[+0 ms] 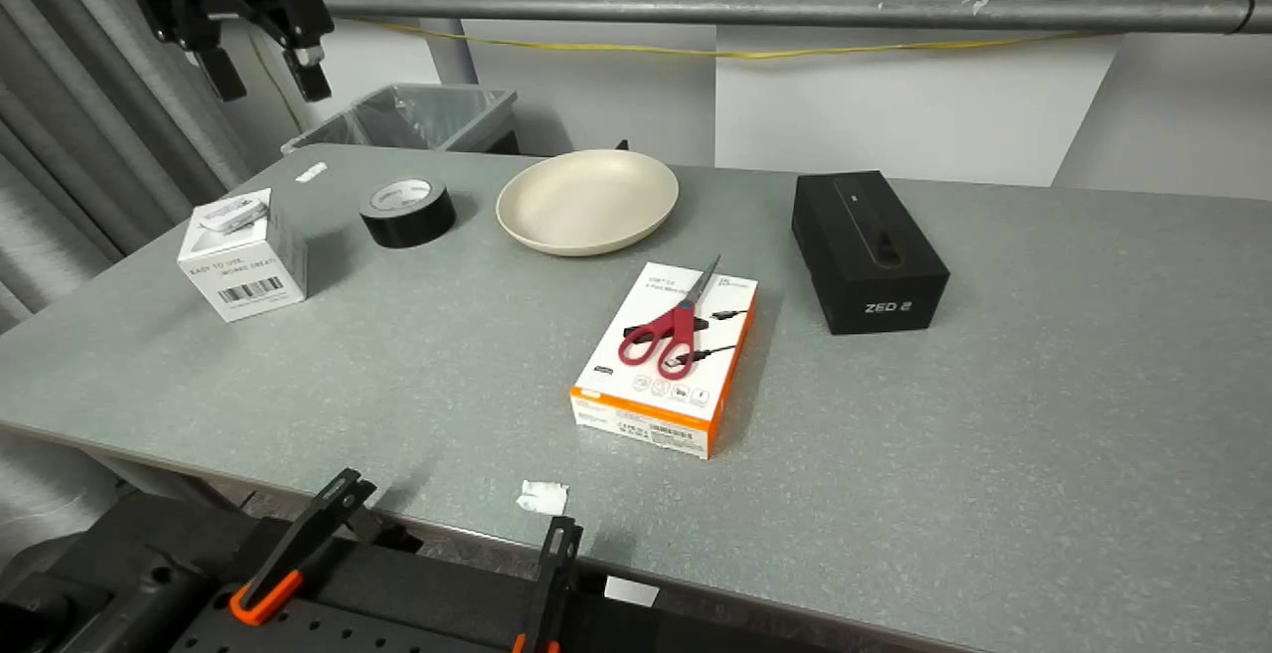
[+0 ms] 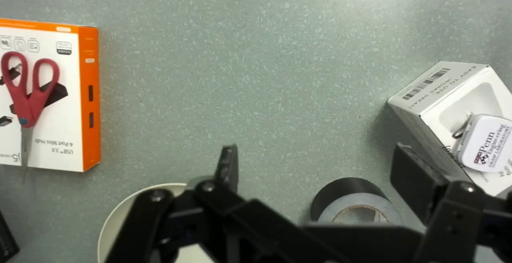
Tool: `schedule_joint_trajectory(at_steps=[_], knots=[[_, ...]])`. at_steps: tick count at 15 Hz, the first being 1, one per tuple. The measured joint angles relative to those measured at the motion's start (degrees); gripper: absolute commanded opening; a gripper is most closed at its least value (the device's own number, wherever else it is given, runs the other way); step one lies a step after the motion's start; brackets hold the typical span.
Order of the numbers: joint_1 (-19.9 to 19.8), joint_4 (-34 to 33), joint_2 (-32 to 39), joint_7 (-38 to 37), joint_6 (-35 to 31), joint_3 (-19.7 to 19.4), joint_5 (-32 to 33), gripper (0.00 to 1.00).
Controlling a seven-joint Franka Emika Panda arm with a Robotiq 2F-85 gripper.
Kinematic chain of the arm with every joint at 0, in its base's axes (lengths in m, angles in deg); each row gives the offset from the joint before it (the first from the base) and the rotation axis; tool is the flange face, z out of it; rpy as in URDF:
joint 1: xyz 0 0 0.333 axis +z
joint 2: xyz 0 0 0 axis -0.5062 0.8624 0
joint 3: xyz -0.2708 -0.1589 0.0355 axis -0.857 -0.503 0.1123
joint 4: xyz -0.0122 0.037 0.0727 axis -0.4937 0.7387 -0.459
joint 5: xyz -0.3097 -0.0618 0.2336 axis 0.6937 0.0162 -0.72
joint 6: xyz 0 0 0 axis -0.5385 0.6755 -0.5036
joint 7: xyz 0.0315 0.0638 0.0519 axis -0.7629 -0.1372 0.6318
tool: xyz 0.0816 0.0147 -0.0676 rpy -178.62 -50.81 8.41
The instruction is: Put the tape on the plate
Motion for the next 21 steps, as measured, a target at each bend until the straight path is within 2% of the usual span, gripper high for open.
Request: schedule_joint_trajectory(at_steps=[3, 6, 11, 17, 21], knots=[[0.41, -2.53, 6.66, -3.35, -4.96, -0.70, 3.87, 1.00], [2.36, -7.31, 15.13, -6.87, -7.91, -3.15, 7.96, 1.00], [7.48, -17.34, 26.43, -10.72, -8.96, -7.78, 8.62, 1.00], [8.16, -20.14, 28.41, -10.68, -8.90, -8.15, 8.30, 1.00], [8.91, -22.38, 31.54, -10.12, -8.97, -9.80, 8.33, 1.00]])
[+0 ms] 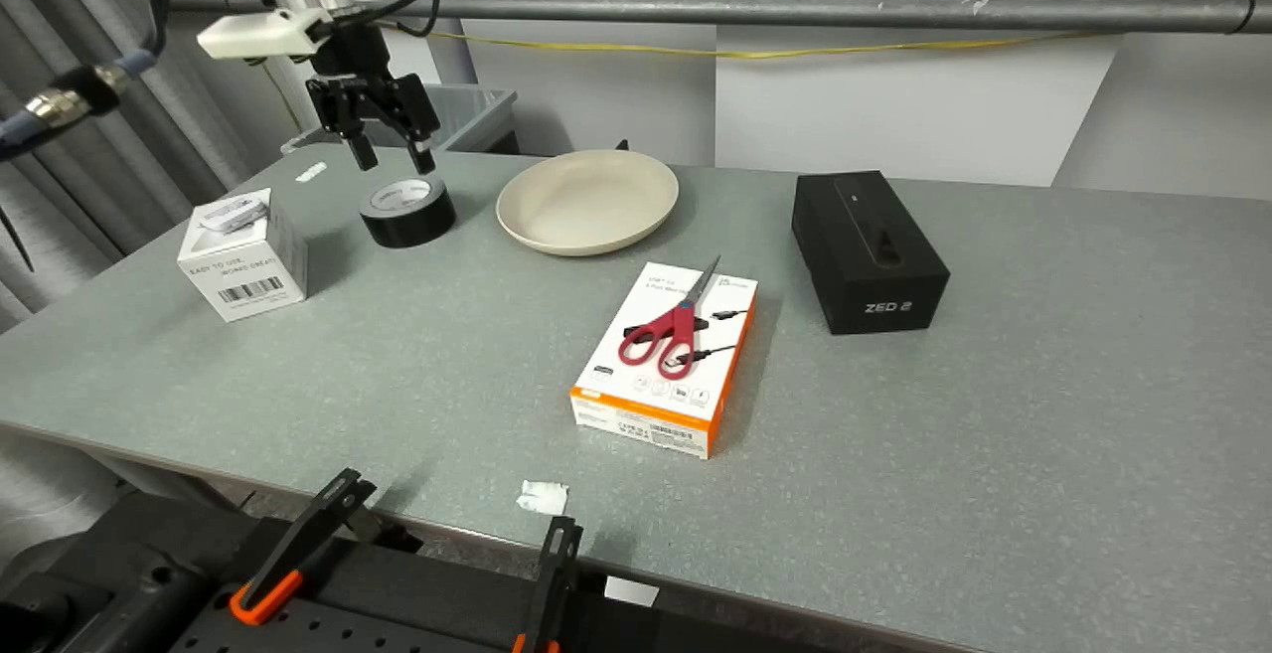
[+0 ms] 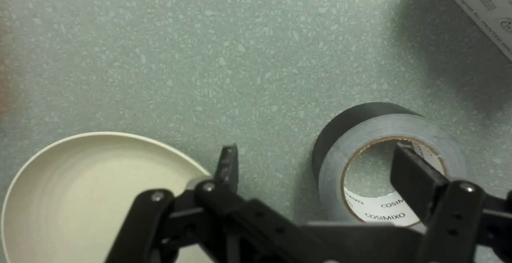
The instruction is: Put the tape on the plate
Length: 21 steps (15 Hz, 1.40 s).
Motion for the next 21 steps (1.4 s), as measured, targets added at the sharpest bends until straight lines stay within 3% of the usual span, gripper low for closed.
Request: schedule_joint_trajectory(at_steps=[8, 9, 10, 12, 20, 21], knots=[[2.46, -10.59, 11.93, 0.03, -1.08, -2.68, 0.00, 1.00], [2.96, -11.87, 13.00, 0.03, -1.08, -3.02, 0.04, 0.95], [3.53, -13.10, 14.02, 0.03, -1.08, -3.44, 0.04, 0.72], [4.39, -15.40, 16.16, 0.04, -1.08, -4.03, 0.04, 0.68], [4.65, -21.99, 22.04, 0.48, -0.97, -4.72, -0.63, 0.05], [4.63, -22.14, 21.92, 0.50, -0.97, -4.78, -1.06, 0.04]])
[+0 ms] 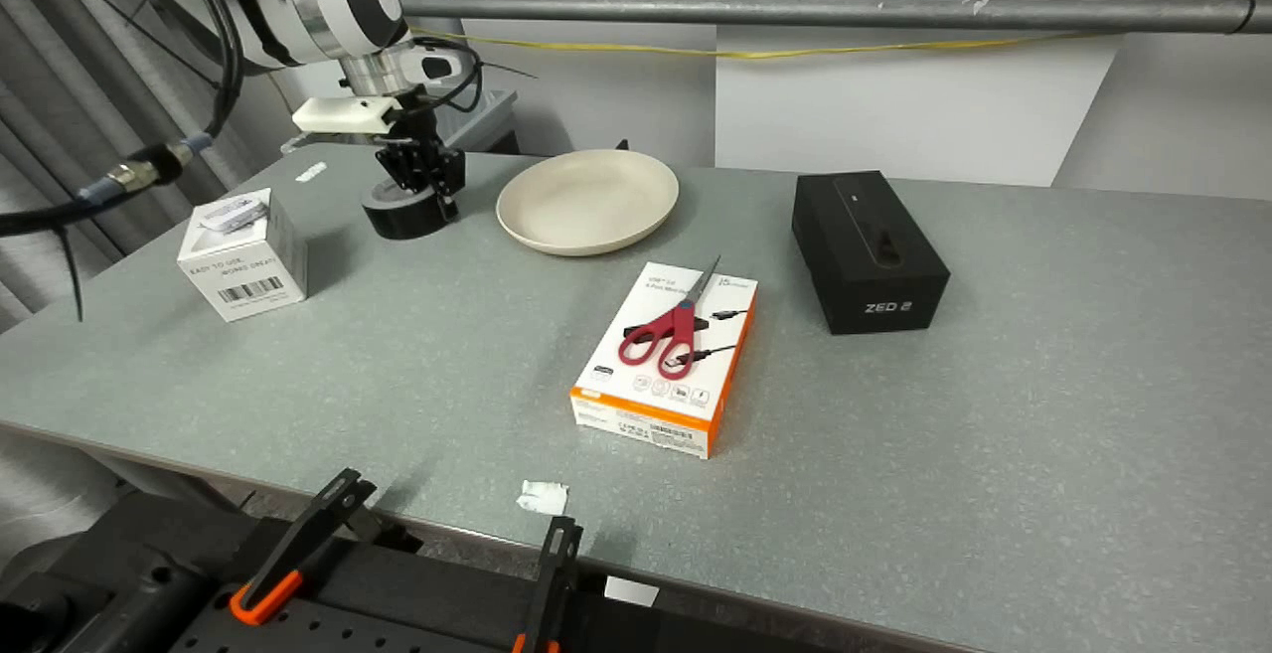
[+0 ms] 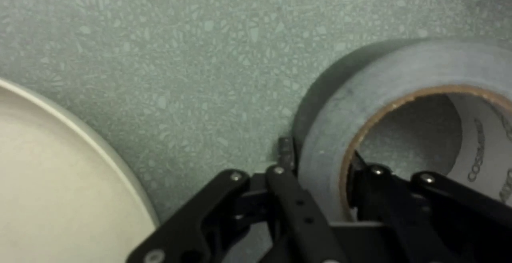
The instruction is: Put the tape on the plate
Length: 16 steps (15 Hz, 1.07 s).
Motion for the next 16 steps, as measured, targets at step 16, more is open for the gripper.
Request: schedule_joint_trajectory(at_steps=[16], knots=[[-11.34, 10.92, -11.42, -1.22, -0.02, -8.60, -5.95, 0.07]])
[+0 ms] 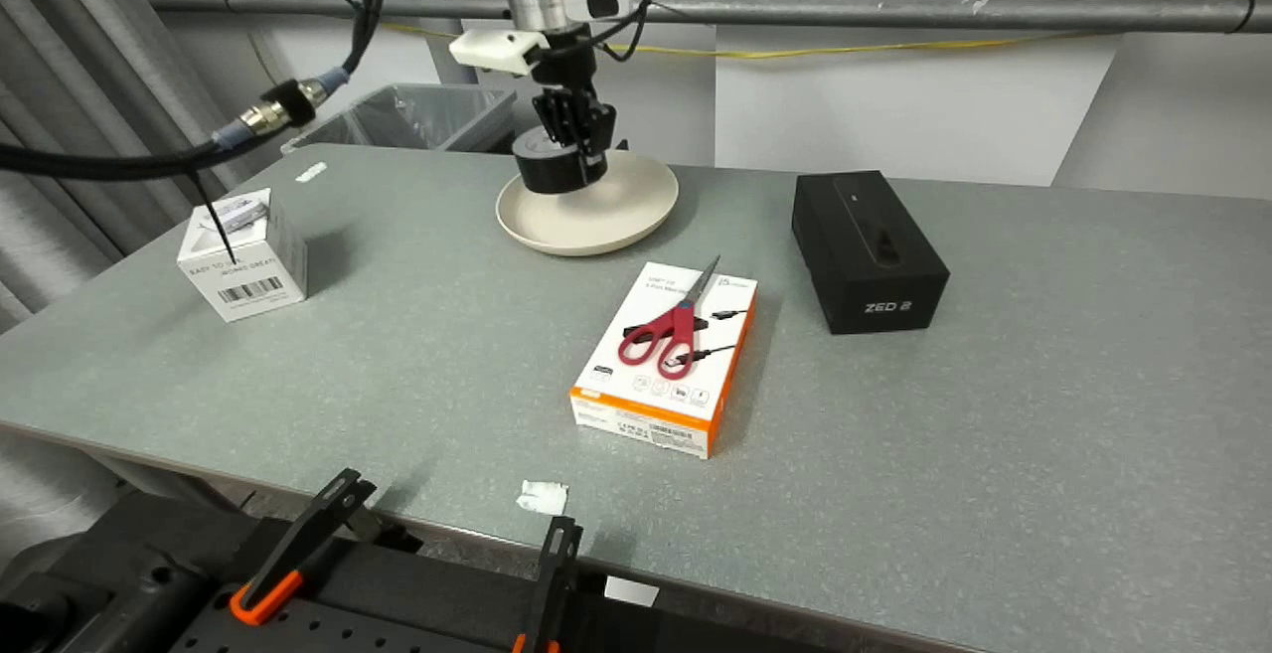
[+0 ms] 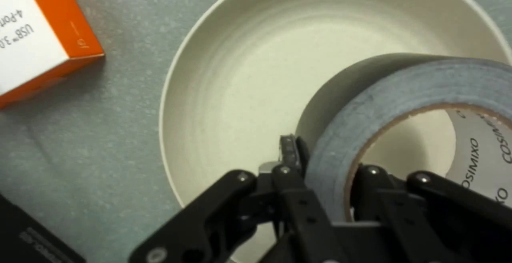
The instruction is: Put the tape on the plate
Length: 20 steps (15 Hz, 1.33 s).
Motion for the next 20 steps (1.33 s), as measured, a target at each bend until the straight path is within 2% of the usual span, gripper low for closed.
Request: schedule_joint_trajectory(at_steps=[5, 6, 7, 13, 14, 20], knots=[[-1.14, -1.16, 5.15, -3.17, -0.01, -1.16, -0.48, 0.07], [-1.14, -1.59, 5.25, -3.33, 0.00, -1.14, -1.00, 0.51], [-1.14, -1.85, 5.30, -3.62, 0.00, -1.07, -1.34, 0.52], [-1.83, -1.63, 4.23, -3.78, -0.02, -0.95, -4.25, 0.97], [-2.01, -1.44, 3.59, -3.77, -0.02, -0.94, -4.53, 1.00], [-2.79, -0.12, 0.36, -3.45, -0.02, -0.24, -6.19, 1.00]])
